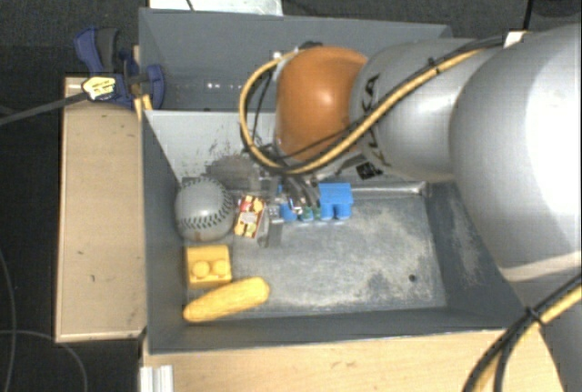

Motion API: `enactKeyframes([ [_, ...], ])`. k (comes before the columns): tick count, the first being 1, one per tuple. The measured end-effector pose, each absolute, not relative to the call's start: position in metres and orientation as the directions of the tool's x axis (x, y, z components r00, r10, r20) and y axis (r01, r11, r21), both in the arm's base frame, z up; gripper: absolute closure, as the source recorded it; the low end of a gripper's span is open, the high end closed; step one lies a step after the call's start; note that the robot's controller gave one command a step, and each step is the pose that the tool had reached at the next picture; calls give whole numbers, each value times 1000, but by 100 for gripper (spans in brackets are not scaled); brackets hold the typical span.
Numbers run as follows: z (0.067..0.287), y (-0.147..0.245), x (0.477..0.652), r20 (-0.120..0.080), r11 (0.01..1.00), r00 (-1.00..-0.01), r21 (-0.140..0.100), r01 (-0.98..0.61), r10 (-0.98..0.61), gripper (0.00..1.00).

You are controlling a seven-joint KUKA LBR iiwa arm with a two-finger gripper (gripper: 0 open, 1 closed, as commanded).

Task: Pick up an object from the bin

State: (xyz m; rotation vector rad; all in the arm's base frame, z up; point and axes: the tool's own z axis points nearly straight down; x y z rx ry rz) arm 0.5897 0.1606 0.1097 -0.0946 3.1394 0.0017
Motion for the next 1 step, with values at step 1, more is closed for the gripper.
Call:
enactKeyframes([
  [1,91,172,592,-2,988,-988,1,-157,-157,100],
])
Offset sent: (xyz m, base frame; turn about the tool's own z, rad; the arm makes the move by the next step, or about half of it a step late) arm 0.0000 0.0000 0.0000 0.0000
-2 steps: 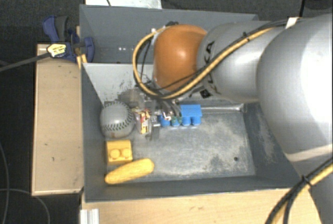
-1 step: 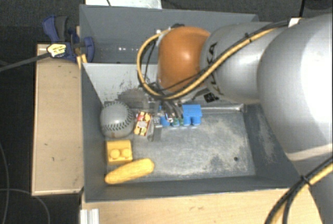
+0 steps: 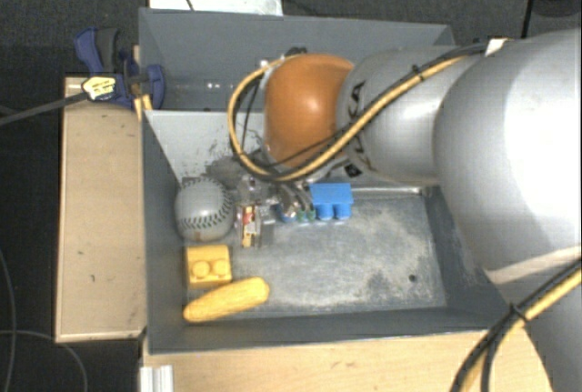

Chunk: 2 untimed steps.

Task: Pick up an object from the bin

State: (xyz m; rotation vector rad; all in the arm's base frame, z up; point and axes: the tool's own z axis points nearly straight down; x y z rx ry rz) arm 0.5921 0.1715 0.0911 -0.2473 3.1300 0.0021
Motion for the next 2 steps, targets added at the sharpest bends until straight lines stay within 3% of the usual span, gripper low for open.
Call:
enactKeyframes([
  [1,91,172,592,-2,988,-988,1,-156,-156,100],
  [2,122,162,592,-2,988,-988,1,-156,-156,100],
])
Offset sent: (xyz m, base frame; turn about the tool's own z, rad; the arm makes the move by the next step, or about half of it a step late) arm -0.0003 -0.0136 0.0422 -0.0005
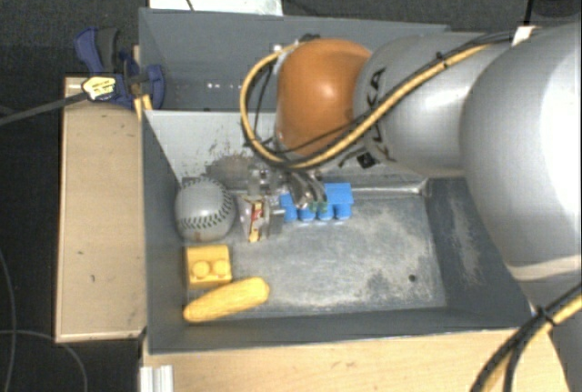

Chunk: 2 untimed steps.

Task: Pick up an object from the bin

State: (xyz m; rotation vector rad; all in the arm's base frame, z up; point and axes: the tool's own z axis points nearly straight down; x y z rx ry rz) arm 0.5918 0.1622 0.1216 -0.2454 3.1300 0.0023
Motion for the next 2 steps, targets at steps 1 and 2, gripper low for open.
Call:
enactKeyframes([
  [1,143,161,593,-8,989,-988,1,-151,-151,100],
  [2,193,154,591,3,991,-991,1,-135,-135,100],
])
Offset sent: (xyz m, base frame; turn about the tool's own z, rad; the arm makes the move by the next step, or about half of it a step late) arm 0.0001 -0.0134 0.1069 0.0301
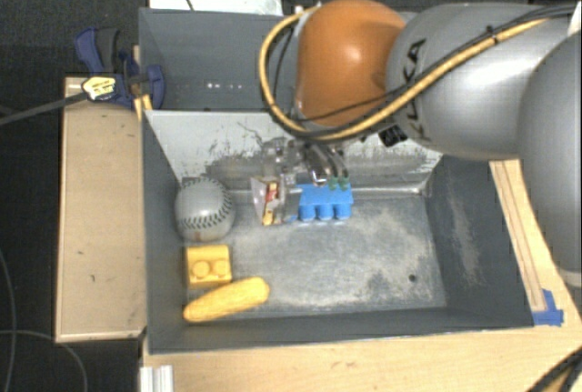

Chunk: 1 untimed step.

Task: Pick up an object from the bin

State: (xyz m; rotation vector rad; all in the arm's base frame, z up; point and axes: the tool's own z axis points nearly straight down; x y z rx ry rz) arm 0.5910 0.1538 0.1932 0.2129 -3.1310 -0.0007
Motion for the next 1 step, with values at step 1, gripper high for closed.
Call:
enactKeyframes([
  [1,269,154,571,1,988,-988,0,-156,-156,100],
])
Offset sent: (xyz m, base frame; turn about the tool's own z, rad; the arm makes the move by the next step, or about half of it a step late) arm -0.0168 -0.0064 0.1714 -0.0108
